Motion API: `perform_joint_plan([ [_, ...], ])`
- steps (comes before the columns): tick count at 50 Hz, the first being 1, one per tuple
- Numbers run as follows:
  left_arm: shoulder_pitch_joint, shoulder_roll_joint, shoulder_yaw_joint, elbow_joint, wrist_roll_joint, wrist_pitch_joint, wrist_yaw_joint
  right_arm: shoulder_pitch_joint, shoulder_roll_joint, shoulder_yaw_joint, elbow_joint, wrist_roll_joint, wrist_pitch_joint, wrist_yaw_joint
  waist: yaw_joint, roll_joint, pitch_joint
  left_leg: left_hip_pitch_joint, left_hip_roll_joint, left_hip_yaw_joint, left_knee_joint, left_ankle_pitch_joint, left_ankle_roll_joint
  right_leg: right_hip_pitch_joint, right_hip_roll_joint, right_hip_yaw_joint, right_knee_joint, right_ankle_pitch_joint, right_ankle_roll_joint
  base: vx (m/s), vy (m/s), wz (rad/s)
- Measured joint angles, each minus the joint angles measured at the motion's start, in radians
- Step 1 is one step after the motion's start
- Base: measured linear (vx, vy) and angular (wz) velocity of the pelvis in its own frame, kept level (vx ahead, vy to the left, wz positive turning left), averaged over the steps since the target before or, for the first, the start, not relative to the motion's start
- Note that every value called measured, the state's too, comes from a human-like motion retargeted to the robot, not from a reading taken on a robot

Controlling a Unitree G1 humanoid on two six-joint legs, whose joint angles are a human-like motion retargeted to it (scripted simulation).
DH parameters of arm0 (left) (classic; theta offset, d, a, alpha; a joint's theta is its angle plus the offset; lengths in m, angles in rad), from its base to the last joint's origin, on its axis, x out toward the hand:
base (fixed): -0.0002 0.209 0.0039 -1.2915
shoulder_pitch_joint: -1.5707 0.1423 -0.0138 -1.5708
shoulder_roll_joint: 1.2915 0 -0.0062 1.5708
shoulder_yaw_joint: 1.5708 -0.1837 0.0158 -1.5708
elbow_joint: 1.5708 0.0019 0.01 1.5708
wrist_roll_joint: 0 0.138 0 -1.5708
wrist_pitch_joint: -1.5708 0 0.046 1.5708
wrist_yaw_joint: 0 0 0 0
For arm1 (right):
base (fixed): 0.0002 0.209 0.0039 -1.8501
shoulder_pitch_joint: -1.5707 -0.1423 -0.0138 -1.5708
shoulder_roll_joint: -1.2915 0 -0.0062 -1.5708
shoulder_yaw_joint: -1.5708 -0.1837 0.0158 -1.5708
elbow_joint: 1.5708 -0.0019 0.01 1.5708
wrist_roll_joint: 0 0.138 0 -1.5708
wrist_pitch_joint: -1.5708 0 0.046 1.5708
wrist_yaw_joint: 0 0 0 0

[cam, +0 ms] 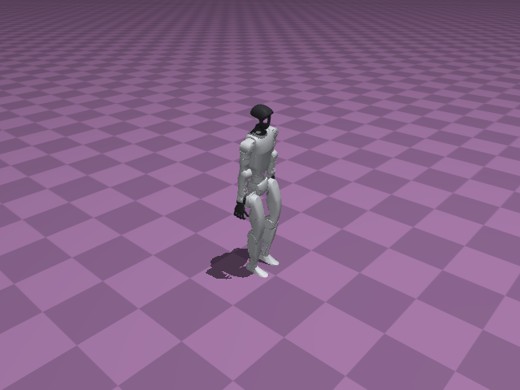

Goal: In place motions

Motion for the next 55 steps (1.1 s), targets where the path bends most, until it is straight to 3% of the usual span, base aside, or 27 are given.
perform_joint_plan([
  [3, 0.01, -0.003, -0.007, 0.015, -0.007, -0.002, 0.004, 0.005, -0.002, -0.024, -0.003, 0.024, -0.026, 0.003, 0.021, 0.0, -0.013, -0.015, -0.034, -0.094, 0.013, -0.044, 0.022, -0.014, -0.009, 0.052, 0.004, 0.012, 0.001, 0.05, 0.08, -0.99],
  [8, 0.012, -0.007, -0.026, 0.023, -0.001, -0.02, -0.001, 0.021, -0.015, -0.025, 0.021, 0.038, -0.014, 0.015, 0.089, 0.028, -0.009, 0.005, -0.109, -0.459, -0.055, -0.094, -0.006, -0.029, 0.015, 0.185, 0.0, 0.045, -0.014, 0.03, 0.15, -1.68],
  [10, 0.011, 0.0, -0.051, 0.021, 0.019, -0.033, -0.008, 0.027, -0.019, -0.025, 0.033, 0.03, -0.006, 0.02, 0.102, 0.036, -0.004, 0.019, -0.101, -0.507, -0.085, -0.104, -0.045, -0.039, 0.024, 0.241, 0.004, 0.06, -0.018, -0.03, 0.15, -1.64],
  [14, 0.006, 0.034, -0.116, 0.011, 0.082, -0.052, -0.014, 0.024, -0.025, -0.027, 0.041, 0.007, 0.003, 0.028, 0.008, 0.066, 0.002, 0.057, -0.042, -0.273, -0.154, -0.165, 0.029, -0.065, 0.035, 0.259, 0.014, 0.097, -0.039, -0.15, 0.11, -0.89],
  [18, 0.02, 0.084, -0.15, 0.007, 0.122, -0.059, -0.019, 0.013, -0.02, 0.013, 0.043, 0.015, -0.005, 0.022, -0.076, 0.094, 0.014, 0.071, 0.0, -0.146, -0.196, -0.161, 0.049, -0.126, 0.085, 0.289, 0.035, 0.096, -0.097, -0.23, 0.04, -1.97],
  [21, 0.03, 0.129, -0.162, 0.012, 0.127, -0.057, 0.003, -0.01, -0.011, 0.03, 0.061, 0.037, -0.014, 0.027, -0.106, 0.099, 0.03, 0.097, 0.023, -0.007, -0.227, -0.182, 0.07, -0.146, 0.042, 0.064, 0.01, 0.038, -0.181, -0.31, 0.01, -2.79],
  [26, 0.109, 0.149, -0.137, 0.011, 0.112, -0.05, 0.047, -0.017, -0.021, 0.051, 0.047, -0.02, -0.004, 0.083, -0.074, 0.095, 0.002, 0.11, 0.058, 0.24, -0.218, -0.267, 0.095, -0.185, -0.01, -0.208, 0.007, -0.078, -0.189, -0.1, -0.02, -3.79],
  [30, 0.159, 0.139, -0.115, 0.001, 0.084, -0.045, 0.043, -0.047, -0.039, 0.068, 0.022, -0.016, 0.007, 0.051, -0.071, 0.095, 0.002, 0.148, 0.082, 0.481, -0.197, -0.34, 0.073, -0.131, -0.068, -0.62, 0.006, -0.13, -0.134, -0.1, 0.01, -4.09],
  [33, 0.172, 0.122, -0.111, 0.004, 0.108, -0.035, 0.054, -0.06, -0.059, 0.061, 0.011, 0.031, 0.014, 0.062, -0.058, 0.101, -0.014, 0.201, 0.083, 0.707, -0.2, -0.37, 0.03, -0.075, -0.075, -0.839, 0.01, -0.1, -0.083, 0.09, 0.03, -3.85],
  [35, 0.175, 0.11, -0.12, 0.008, 0.127, -0.028, 0.058, -0.064, -0.072, 0.045, 0.01, 0.067, 0.024, 0.072, -0.048, 0.1, -0.034, 0.24, 0.063, 0.835, -0.209, -0.382, 0.002, -0.058, -0.067, -0.855, 0.002, -0.083, -0.029, 0.25, -0.04, -3.51],
  [39, 0.173, 0.094, -0.132, -0.003, 0.145, -0.028, 0.045, -0.06, -0.067, 0.009, 0.02, 0.147, 0.045, 0.05, -0.034, 0.102, -0.077, 0.276, 0.051, 0.965, -0.204, -0.356, -0.043, -0.09, -0.021, -0.786, -0.036, -0.062, -0.073, 0.3, -0.08, -3.13],
  [41, 0.163, 0.1, -0.136, -0.034, 0.145, -0.034, 0.024, -0.064, -0.057, -0.001, 0.043, 0.202, 0.049, 0.033, -0.054, 0.091, -0.082, 0.292, 0.057, 1.005, -0.183, -0.322, -0.053, -0.117, 0.007, -0.663, -0.049, -0.079, -0.115, 0.24, -0.11, -2.11],
  [44, 0.135, 0.123, -0.141, -0.082, 0.157, -0.05, -0.005, -0.047, -0.047, -0.009, 0.093, 0.269, 0.049, 0.045, -0.097, 0.035, -0.083, 0.333, 0.066, 1.046, -0.095, -0.233, -0.006, -0.113, -0.007, -0.555, -0.072, -0.101, -0.147, 0.34, -0.24, -1.18],
  [45, 0.12, 0.132, -0.142, -0.096, 0.165, -0.053, -0.011, -0.037, -0.044, -0.01, 0.112, 0.286, 0.049, 0.059, -0.109, 0.002, -0.083, 0.345, 0.07, 1.051, -0.044, -0.196, 0.036, -0.102, -0.034, -0.542, -0.079, -0.104, -0.143, 0.32, -0.24, -0.88],
  [48, 0.073, 0.157, -0.134, -0.14, 0.175, -0.062, -0.03, 0.008, -0.04, -0.002, 0.155, 0.277, 0.065, 0.112, -0.055, -0.133, -0.068, 0.334, 0.142, 0.955, 0.281, -0.134, 0.276, -0.063, -0.132, -0.435, -0.065, -0.13, -0.129, 0.45, -0.36, -1.59],
  [49, 0.061, 0.161, -0.132, -0.157, 0.167, -0.068, -0.044, 0.025, -0.038, 0.001, 0.159, 0.251, 0.077, 0.121, -0.021, -0.145, -0.056, 0.308, 0.208, 0.872, 0.417, -0.14, 0.303, -0.037, -0.111, -0.404, -0.067, -0.146, -0.138, 0.77, -0.59, -2.38],
  [51, 0.027, 0.161, -0.127, -0.188, 0.139, -0.085, -0.084, 0.04, -0.035, 0.005, 0.159, 0.177, 0.101, 0.129, 0.03, -0.133, -0.036, 0.194, 0.325, 0.654, 0.644, -0.165, 0.303, -0.005, -0.038, -0.358, -0.082, -0.167, -0.167, 0.46, -0.48, -1.88],
  [52, 0.008, 0.154, -0.121, -0.198, 0.124, -0.094, -0.104, 0.039, -0.033, 0.007, 0.159, 0.134, 0.111, 0.126, 0.044, -0.124, -0.027, 0.109, 0.33, 0.532, 0.705, -0.168, 0.303, -0.005, -0.016, -0.344, -0.091, -0.163, -0.177, -0.06, -0.18, -1.24],
  [53, -0.006, 0.142, -0.112, -0.203, 0.109, -0.1, -0.121, 0.038, -0.029, 0.012, 0.159, 0.091, 0.117, 0.119, 0.056, -0.119, -0.017, 0.009, 0.268, 0.403, 0.719, -0.154, 0.303, -0.009, -0.014, -0.333, -0.099, -0.146, -0.181, -0.12, -0.05, -1.36],
  [55, -0.03, 0.119, -0.094, -0.206, 0.079, -0.105, -0.143, 0.025, -0.03, 0.033, 0.158, 0.018, 0.109, 0.104, 0.081, -0.116, 0.001, -0.083, 0.212, 0.276, 0.699, -0.168, 0.303, -0.009, -0.003, -0.296, -0.103, -0.13, -0.19, -0.04, -0.04, -1.66],
])
